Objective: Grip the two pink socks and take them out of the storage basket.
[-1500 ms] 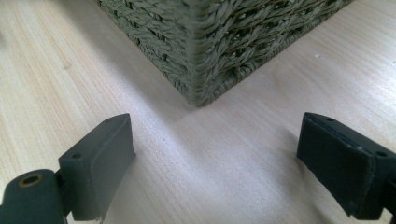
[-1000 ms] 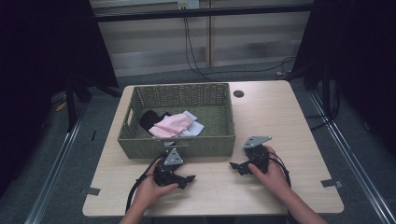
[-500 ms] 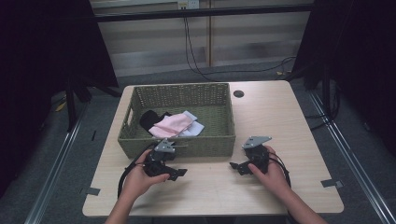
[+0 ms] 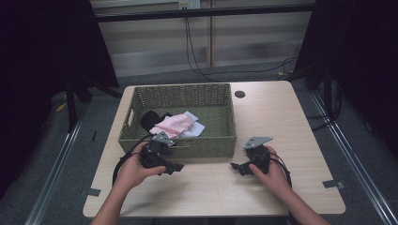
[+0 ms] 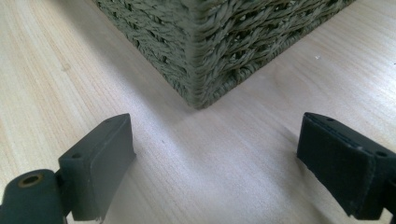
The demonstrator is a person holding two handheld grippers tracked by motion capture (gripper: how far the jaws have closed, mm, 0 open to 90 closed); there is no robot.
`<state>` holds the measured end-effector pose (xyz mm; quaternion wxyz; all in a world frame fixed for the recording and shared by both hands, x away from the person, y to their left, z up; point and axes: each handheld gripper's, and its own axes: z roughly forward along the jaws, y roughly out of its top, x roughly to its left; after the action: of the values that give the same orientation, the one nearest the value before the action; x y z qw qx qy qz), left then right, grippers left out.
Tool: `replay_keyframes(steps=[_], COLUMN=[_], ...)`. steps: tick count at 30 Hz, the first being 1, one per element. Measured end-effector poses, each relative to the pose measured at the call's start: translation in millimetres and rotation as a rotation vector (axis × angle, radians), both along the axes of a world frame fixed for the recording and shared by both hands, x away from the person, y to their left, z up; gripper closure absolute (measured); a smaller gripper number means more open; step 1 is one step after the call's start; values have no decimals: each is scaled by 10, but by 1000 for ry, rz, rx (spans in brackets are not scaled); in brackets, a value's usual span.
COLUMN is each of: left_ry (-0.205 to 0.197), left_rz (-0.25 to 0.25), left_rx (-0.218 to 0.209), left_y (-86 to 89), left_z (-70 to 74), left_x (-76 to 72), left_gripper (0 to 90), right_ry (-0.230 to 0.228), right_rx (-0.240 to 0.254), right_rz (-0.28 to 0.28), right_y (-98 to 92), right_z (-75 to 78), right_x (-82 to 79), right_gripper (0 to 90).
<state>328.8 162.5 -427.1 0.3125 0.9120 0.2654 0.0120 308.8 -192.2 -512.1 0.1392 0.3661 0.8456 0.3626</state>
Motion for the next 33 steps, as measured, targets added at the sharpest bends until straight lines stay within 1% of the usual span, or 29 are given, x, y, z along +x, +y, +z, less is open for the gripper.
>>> replay_keyframes(steps=[1, 3, 8, 10, 13, 14, 16, 18, 19, 20, 21, 22, 25, 27, 28, 30, 31, 32, 33], left_ry=[-3, 5, 12, 16, 18, 29, 28, 42, 44, 55, 56, 56, 59, 71, 72, 73, 73, 69, 71], left_rz=[3, 3, 4, -9, -12, -7, -23, -12, -34, -17, -34, -36, -45, -33, -49, -41, -41, -52, -48], left_rx=[-7, -14, -5, 6, 7, -2, 14, -3, 20, 8, 24, 18, 20, 1, 3, -17, -17, -10, -15], left_y=[4, 20, 39, 45, 48, 48, 56, 53, 68, 60, 69, 70, 83, 79, 84, 76, 76, 73, 71], left_z=[13, 49, 125, 161, 197, 234, 273, 305, 328, 337, 353, 363, 397, 410, 425, 458, 458, 504, 527], left_x=[14, 39, 75, 91, 102, 112, 133, 147, 172, 173, 189, 190, 195, 186, 192, 180, 180, 188, 194], left_gripper=[245, 245, 247, 248, 248, 248, 248, 251, 252, 255, 260, 262, 261, 260, 261, 261, 261, 261, 261], right_ry=[2, 1, 0, 1, 1, 1, 0, 0, 0, 0, 0, 0, 1, 1, 1, 0, 0, 0, 0], right_rx=[-5, -3, -2, -2, -3, -3, -2, -2, -2, -2, -3, -3, -3, -3, -3, -3, -2, -3, -2], right_rz=[-1, 1, 2, 2, 2, 1, 2, 2, 2, 2, 2, 2, 2, 2, 2, 2, 2, 2, 2], right_y=[0, 0, 2, 2, 2, 2, 2, 2, 2, 2, 2, 2, 2, 2, 2, 2, 2, 2, 2], right_z=[3, 1, 1, 1, 1, 1, 1, 1, 1, 1, 1, 1, 1, 1, 1, 1, 1, 1, 1], right_x=[0, 1, 2, 2, 3, 2, 3, 2, 3, 3, 2, 3, 2, 2, 2, 3, 3, 3, 2], right_gripper=[102, 102, 102, 102, 102, 102, 102, 102, 102, 102, 102, 102, 102, 102, 102, 102, 102, 102, 102])
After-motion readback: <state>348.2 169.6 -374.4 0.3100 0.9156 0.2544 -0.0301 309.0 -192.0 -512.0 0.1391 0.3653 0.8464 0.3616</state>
